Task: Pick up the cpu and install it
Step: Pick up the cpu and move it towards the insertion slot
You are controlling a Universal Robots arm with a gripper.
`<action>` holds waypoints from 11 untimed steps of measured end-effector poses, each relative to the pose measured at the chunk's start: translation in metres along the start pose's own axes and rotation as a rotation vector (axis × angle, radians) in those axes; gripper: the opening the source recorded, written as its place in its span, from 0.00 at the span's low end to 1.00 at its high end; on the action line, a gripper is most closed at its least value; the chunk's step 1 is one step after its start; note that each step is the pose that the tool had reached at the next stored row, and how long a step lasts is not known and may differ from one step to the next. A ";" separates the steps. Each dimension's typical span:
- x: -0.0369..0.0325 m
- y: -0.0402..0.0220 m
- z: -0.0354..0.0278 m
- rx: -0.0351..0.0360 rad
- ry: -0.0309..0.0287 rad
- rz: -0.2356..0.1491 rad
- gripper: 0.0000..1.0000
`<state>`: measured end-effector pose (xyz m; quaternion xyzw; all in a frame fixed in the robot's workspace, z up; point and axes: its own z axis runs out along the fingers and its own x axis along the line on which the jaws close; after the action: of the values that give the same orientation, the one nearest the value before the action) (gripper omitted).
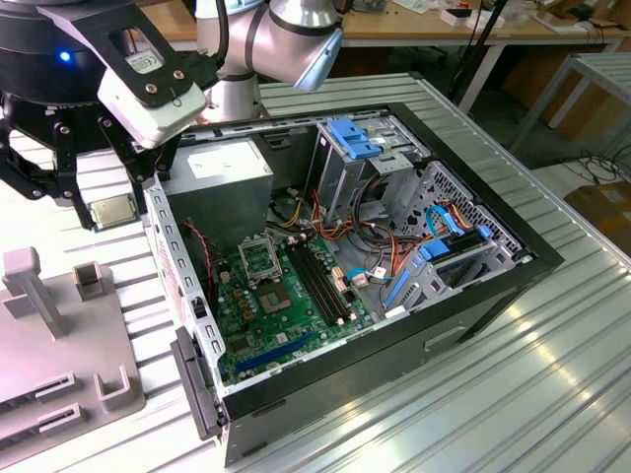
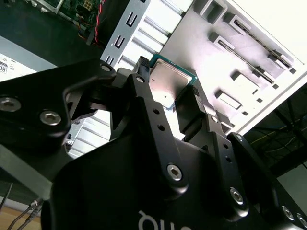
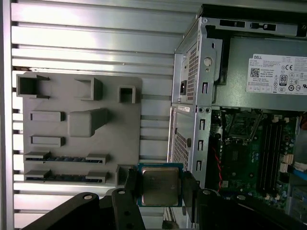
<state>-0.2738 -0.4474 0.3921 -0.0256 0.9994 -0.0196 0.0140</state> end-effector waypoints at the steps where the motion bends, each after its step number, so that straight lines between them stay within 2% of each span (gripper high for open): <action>1: -0.0017 -0.0001 0.0002 0.0000 -0.0005 0.000 0.47; 8: -0.0112 -0.0005 0.0019 0.0006 -0.0110 0.000 0.47; 11: -0.0145 -0.0006 0.0022 0.0007 -0.0125 0.000 0.47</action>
<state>-0.2592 -0.4474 0.3902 -0.0255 0.9993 -0.0198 0.0203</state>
